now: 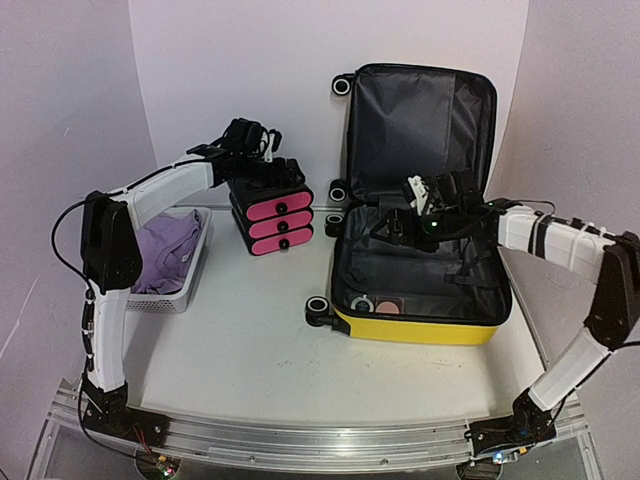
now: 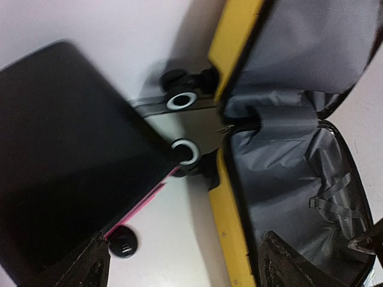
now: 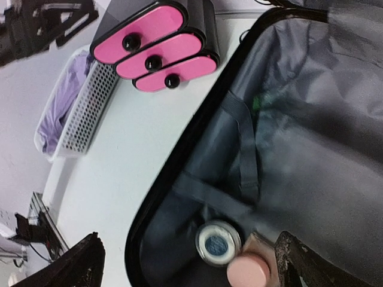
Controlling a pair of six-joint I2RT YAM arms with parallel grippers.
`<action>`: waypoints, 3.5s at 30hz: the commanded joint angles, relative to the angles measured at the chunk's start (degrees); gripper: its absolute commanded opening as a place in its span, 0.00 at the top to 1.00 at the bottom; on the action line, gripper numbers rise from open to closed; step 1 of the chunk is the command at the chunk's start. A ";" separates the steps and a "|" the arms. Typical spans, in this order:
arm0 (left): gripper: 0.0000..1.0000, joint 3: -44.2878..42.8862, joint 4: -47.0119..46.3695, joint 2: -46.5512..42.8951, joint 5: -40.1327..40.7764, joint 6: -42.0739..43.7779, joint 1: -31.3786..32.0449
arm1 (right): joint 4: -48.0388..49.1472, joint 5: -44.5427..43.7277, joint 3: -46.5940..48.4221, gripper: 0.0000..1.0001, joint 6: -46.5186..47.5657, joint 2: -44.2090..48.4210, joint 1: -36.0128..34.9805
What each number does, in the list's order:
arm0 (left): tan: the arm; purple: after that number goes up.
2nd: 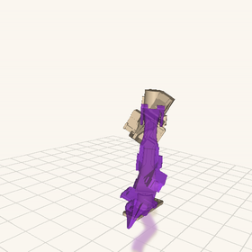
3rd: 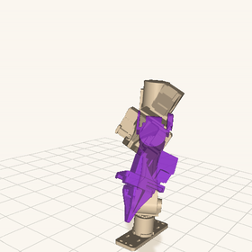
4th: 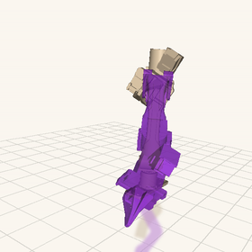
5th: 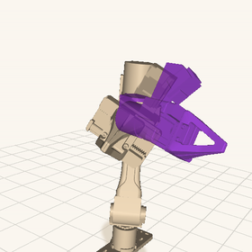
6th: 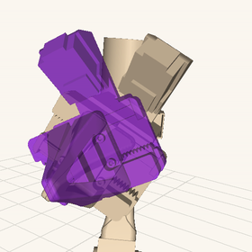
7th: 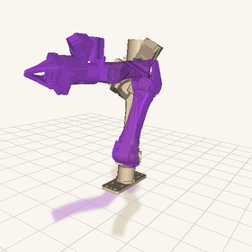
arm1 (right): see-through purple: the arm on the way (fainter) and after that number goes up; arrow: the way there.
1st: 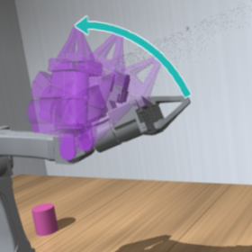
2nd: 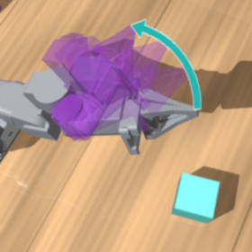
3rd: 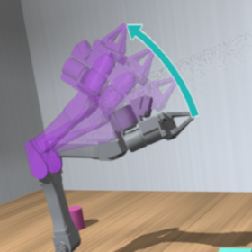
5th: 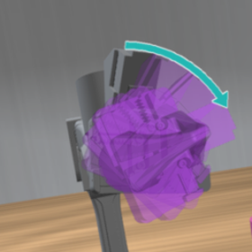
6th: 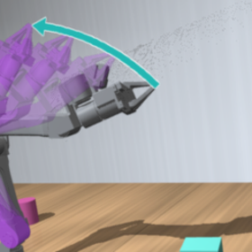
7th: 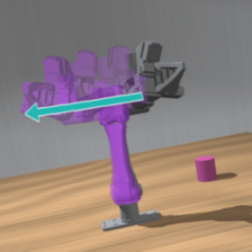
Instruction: Open, take out, and arrange the luggage
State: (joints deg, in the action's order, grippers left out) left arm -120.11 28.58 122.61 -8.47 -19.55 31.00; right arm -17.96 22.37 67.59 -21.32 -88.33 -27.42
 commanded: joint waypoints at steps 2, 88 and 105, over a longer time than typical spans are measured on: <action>0.12 9.46 2.92 -10.30 -1.03 -9.14 -6.29 | 14.59 4.83 9.21 0.02 -9.69 -11.68 -0.04; 0.26 14.04 -4.58 -1.04 -33.89 -10.16 -23.00 | 26.57 -10.41 75.64 0.22 -33.13 -68.89 -12.30; 0.33 21.02 -4.57 -7.97 -33.67 -9.55 -16.21 | 32.88 -2.43 57.77 0.50 -29.90 -54.71 -14.44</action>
State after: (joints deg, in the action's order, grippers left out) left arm -102.13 25.45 119.90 -38.72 -30.94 8.21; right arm 10.09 10.07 133.71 -52.03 -152.44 -37.82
